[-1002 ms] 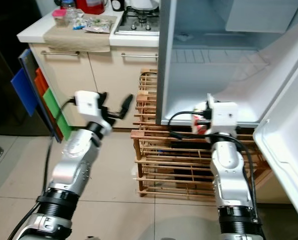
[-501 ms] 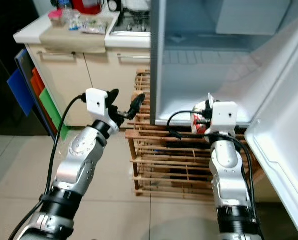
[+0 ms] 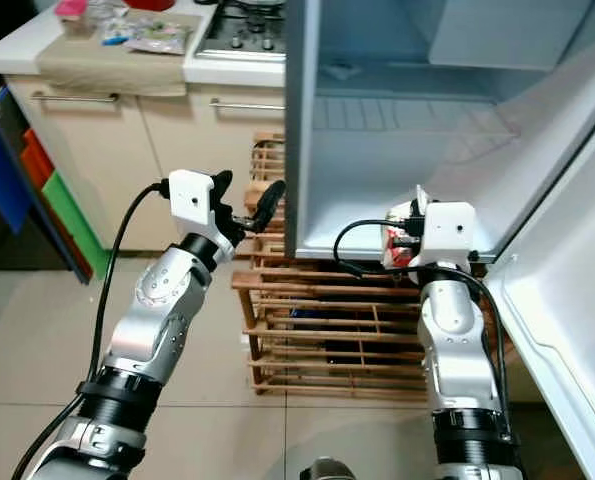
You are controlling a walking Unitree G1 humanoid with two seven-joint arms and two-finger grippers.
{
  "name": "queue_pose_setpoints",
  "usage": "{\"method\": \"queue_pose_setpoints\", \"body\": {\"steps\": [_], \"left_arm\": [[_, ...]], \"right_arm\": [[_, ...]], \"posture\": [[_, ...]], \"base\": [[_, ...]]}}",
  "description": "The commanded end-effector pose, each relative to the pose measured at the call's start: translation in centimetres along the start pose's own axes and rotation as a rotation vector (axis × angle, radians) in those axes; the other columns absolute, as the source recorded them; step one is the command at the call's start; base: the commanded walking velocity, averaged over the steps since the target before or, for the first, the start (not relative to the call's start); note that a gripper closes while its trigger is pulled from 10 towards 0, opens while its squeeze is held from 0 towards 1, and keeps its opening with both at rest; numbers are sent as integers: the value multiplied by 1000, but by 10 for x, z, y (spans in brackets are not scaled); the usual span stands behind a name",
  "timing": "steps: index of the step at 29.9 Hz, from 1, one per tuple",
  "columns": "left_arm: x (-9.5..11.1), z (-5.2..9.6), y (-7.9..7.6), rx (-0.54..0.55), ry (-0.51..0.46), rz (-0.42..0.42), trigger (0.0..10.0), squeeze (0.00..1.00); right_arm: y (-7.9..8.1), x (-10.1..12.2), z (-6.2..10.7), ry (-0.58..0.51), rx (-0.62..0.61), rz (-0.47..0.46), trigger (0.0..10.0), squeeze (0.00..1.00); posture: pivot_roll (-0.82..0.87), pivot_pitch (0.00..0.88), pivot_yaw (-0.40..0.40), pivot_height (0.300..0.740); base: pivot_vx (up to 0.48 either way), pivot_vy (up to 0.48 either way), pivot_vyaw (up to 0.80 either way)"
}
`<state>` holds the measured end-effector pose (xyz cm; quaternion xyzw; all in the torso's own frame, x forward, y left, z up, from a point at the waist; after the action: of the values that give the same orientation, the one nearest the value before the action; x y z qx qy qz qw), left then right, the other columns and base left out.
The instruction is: Restocking fridge
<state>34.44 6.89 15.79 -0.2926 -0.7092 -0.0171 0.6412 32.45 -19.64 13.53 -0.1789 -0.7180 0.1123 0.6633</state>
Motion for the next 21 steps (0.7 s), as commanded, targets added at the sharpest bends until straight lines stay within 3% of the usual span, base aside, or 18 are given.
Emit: {"method": "queue_pose_setpoints", "body": {"steps": [1,6,14,21], "left_arm": [[2,0,-6,-29,-15,1,10000,0],[2,0,-7,-34,-13,-6,10000,0],[-1,-2,-6,-33,-3,14,10000,0],[-2,-2,-7,-33,6,9,10000,0]], "right_arm": [[-4,5,-4,-15,-10,3,10000,0],[-4,5,-5,-17,-10,2,10000,0],[-3,6,-4,-21,-7,4,10000,0],[-2,6,-4,-21,-1,4,10000,0]], "posture": [[-197,0,9,732],[-197,0,9,732],[-201,0,9,732],[-200,0,8,732]], "base": [[420,0,0],[409,-244,0],[418,0,0],[0,0,0]]}}
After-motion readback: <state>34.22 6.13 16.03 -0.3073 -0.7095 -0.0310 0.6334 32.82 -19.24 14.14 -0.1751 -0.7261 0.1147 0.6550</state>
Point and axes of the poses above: a point about 5 cm out from each wrist's last joint towards the gripper, its own z axis pointing back from the gripper into the wrist, its own x axis along the axis of the wrist's last joint, y = z × x, the point moved 2 cm from there along -z, pointing out of the wrist towards the gripper, and after that the axes turned 15 degrees about z, right-handed, at the moved point
